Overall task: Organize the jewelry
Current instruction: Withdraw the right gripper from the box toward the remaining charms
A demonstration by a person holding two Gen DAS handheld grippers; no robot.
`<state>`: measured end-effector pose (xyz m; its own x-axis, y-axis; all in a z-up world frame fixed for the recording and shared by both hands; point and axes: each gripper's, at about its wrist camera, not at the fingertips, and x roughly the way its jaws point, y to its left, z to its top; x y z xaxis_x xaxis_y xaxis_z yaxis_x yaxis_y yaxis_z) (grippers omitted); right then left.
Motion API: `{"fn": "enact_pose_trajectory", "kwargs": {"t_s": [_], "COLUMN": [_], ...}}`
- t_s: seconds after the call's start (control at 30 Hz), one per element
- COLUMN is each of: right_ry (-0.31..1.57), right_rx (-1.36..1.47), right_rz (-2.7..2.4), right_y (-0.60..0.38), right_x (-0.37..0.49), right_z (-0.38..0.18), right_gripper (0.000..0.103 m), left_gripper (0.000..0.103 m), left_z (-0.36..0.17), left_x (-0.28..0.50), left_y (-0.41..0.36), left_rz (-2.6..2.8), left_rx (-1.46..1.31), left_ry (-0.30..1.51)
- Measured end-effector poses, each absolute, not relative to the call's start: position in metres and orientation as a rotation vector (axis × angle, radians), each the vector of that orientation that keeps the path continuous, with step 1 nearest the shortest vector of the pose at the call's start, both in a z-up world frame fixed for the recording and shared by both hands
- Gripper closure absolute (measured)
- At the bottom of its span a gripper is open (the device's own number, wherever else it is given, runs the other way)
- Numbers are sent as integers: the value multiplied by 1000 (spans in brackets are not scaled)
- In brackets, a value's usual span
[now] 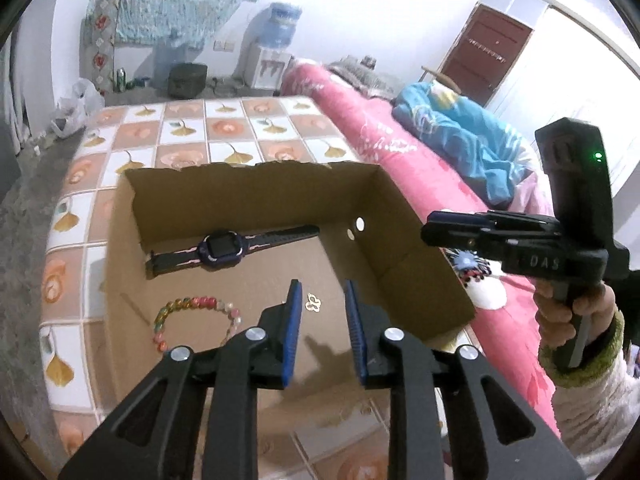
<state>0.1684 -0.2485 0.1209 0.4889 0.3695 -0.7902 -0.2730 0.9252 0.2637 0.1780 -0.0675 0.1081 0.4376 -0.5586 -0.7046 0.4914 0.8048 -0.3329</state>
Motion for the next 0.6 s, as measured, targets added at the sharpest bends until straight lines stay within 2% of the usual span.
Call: {"fn": "enact_pose_trajectory", "kwargs": {"t_s": [0.17, 0.4, 0.6], "right_ry": [926, 876, 911], "right_rx": [118, 158, 246], "right_rz": [364, 347, 304], "right_y": [-256, -266, -273], "right_x": [125, 65, 33], "right_z": [131, 125, 90], "right_gripper": [65, 64, 64], "left_gripper": [69, 53, 50], "left_z": [113, 96, 61], "left_x": [134, 82, 60], "left_y": [-45, -27, -35], "left_rz": [-660, -648, -653], "left_rx": [-89, -54, -7], "left_ry": [849, 833, 893]}}
